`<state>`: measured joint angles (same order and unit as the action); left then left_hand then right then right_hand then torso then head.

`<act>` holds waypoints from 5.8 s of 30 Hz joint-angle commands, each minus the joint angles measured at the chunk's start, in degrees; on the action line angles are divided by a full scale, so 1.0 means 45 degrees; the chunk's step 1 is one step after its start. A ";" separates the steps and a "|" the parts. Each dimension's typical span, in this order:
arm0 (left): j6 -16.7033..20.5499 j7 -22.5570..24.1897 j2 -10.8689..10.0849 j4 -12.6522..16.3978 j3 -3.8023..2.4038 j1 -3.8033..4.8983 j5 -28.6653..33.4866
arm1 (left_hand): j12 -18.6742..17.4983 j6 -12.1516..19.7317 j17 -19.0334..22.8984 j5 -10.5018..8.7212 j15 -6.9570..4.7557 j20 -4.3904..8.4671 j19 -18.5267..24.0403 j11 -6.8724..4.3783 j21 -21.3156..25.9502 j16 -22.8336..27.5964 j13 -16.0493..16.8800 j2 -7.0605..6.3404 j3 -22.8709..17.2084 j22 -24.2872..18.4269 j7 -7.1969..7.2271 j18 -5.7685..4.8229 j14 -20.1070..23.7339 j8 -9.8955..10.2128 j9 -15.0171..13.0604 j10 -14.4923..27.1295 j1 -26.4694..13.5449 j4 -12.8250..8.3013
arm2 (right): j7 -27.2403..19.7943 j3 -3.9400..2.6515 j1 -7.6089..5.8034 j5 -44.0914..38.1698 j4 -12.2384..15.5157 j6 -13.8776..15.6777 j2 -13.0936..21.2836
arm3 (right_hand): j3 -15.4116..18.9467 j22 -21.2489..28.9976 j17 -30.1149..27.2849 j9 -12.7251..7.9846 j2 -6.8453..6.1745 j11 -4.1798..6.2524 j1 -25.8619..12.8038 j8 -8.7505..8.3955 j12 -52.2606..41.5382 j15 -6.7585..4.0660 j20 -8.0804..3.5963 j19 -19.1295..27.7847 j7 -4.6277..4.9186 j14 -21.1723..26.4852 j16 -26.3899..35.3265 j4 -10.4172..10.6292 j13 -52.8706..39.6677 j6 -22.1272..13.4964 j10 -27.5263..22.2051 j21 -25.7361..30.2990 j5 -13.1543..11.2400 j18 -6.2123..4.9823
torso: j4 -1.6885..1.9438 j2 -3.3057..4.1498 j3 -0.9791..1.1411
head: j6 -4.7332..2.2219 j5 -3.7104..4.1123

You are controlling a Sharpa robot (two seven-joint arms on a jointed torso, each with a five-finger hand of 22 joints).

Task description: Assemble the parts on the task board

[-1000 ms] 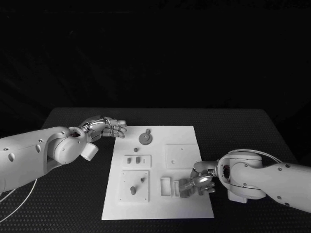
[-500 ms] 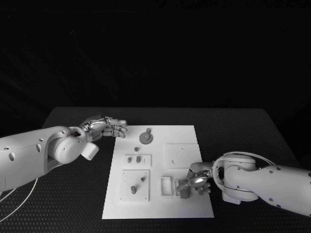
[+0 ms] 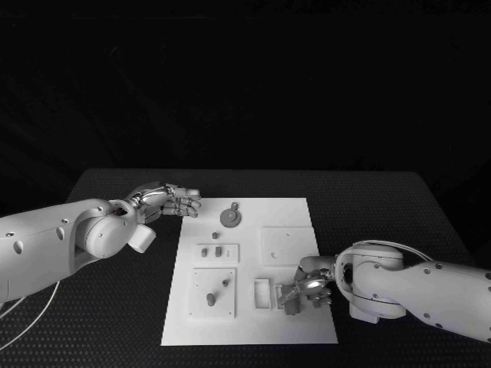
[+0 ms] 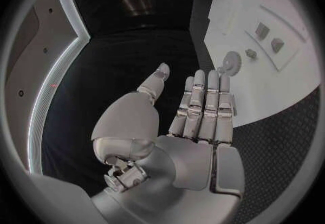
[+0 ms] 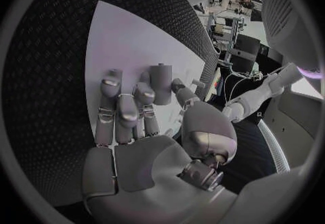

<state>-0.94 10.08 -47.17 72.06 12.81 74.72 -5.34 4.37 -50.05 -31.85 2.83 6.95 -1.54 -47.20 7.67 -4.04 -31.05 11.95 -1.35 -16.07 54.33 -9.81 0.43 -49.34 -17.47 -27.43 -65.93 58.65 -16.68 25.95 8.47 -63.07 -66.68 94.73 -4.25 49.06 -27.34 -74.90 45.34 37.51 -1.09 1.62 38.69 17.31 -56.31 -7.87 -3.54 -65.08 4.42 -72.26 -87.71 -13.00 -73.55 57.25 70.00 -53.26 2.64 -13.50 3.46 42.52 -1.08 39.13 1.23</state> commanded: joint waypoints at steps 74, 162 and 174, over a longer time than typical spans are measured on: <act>-0.0227 0.0003 -0.0113 0.0120 -0.0007 0.0015 -0.0023 | 0.0050 -0.0027 -0.0040 -0.0005 0.0007 0.0052 -0.0023 -0.0072 -0.0038 0.0062 0.0028 -0.0104 0.0101 -0.0010 0.0011 0.0078 -0.0046 0.0003 -0.0009 -0.0056 -0.0060 0.0016 | 0.1208 0.0436 -0.1084 0.3348 -0.0832 -0.0221 -0.1851 | -0.0291 -0.0215 0.0015 0.0109 0.0615 0.0007 -0.1178 -0.0443 -0.0198 0.0031 0.0143 0.0084 0.0074 0.0054 0.0211 -0.0550 0.0422 0.0234 -0.0199 0.0005 0.0036 -0.0334 | -0.0005 0.0015 -0.0006 | 0.0165 -0.0220; -0.0331 -0.0110 -0.0173 0.0114 -0.0006 0.0015 -0.0025 | 0.0044 0.0025 -0.0063 -0.0005 0.0009 0.0051 -0.0026 -0.0069 -0.0035 0.0076 0.0040 -0.0124 0.0130 -0.0012 -0.0011 0.0075 -0.0045 0.0036 0.0004 -0.0053 -0.0103 0.0027 | -0.5306 0.0336 -0.1141 -0.2651 0.0058 0.3035 -0.0440 | -0.1085 -0.0262 0.0151 -0.0172 -0.1488 -0.0561 0.3777 -0.1785 -0.0935 0.0599 0.0259 0.0159 0.0659 0.0083 0.0369 -0.0836 0.0686 -0.1845 -0.0544 -0.0064 0.0036 -0.0334 | -0.0012 0.0020 0.0006 | 0.0208 -0.0365; -0.0347 -0.0136 -0.0185 0.0131 -0.0005 0.0015 -0.0025 | 0.0041 0.0053 -0.0069 -0.0005 0.0010 0.0049 -0.0028 -0.0068 -0.0034 0.0080 0.0042 -0.0108 0.0142 -0.0013 -0.0026 0.0073 -0.0045 0.0053 0.0010 -0.0050 -0.0148 0.0038 | -0.5096 0.0349 -0.0981 -0.2844 -0.0363 0.2189 -0.0835 | -0.0379 -0.0216 0.0151 -0.0372 -0.0988 -0.0567 0.3522 -0.1810 -0.0950 0.0594 0.0438 0.0283 0.0658 0.0168 0.0414 -0.0696 0.0852 -0.1790 -0.0620 -0.0015 0.0036 -0.0334 | 0.0005 0.0027 0.0000 | 0.0235 -0.0405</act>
<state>-1.54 9.17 -48.04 72.47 12.82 74.74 -5.40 4.37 -50.05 -32.11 2.83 6.95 -1.54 -47.20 7.67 -4.04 -31.05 12.07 -1.58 -15.79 54.33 -9.81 0.43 -49.34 -17.47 -27.43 -65.93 58.42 -16.40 3.85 10.02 -67.61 -78.13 93.35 7.62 45.46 -29.30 -74.91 45.96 35.87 -5.86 -1.00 54.45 9.47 -60.30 -5.02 -1.81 -63.97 5.75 -71.63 -86.20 -16.08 -69.73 50.78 67.37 -53.36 2.66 -13.29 3.45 42.62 -1.05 40.14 -0.54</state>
